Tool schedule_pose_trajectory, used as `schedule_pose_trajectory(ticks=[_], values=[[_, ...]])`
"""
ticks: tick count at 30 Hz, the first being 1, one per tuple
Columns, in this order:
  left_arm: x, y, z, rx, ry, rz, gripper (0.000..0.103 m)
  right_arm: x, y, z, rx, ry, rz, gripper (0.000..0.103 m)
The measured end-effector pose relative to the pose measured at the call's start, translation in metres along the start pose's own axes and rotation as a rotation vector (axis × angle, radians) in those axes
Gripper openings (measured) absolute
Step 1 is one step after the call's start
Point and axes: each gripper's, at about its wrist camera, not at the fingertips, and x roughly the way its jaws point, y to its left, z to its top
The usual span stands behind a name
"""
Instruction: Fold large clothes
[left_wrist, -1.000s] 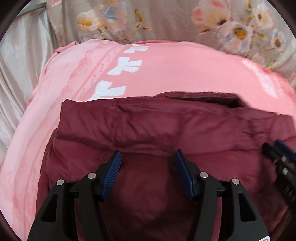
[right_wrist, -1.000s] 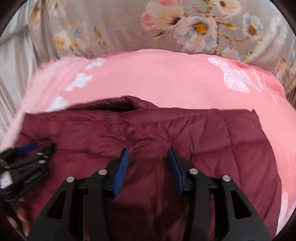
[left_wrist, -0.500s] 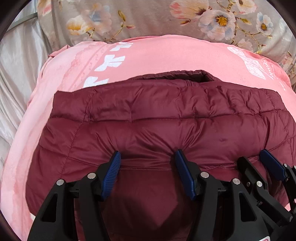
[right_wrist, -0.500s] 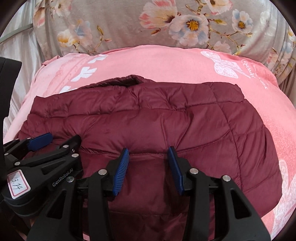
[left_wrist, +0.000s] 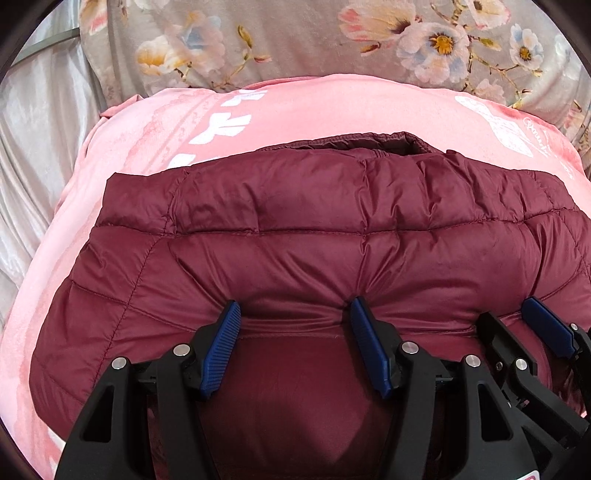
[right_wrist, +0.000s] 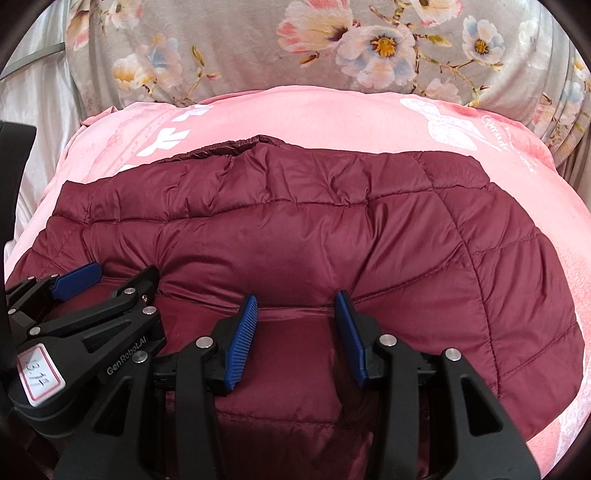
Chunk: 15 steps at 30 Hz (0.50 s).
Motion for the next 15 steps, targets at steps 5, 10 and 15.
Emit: schedule_pose_trajectory(ticks=[5, 10, 15], values=[[-0.0002, -0.0025, -0.0035, 0.007, -0.022, 0.019, 0.060, 0.0015, 0.0001, -0.0006, 0.005, 0.005, 0.002, 0.042], [-0.0002, -0.0031, -0.0042, 0.004, -0.031, 0.024, 0.060, 0.0017, -0.0007, -0.0004, 0.004, 0.006, 0.004, 0.042], [-0.0002, -0.0032, -0.0043, 0.003, -0.034, 0.029, 0.060, 0.0013, -0.0007, -0.0002, 0.004, 0.004, 0.005, 0.042]])
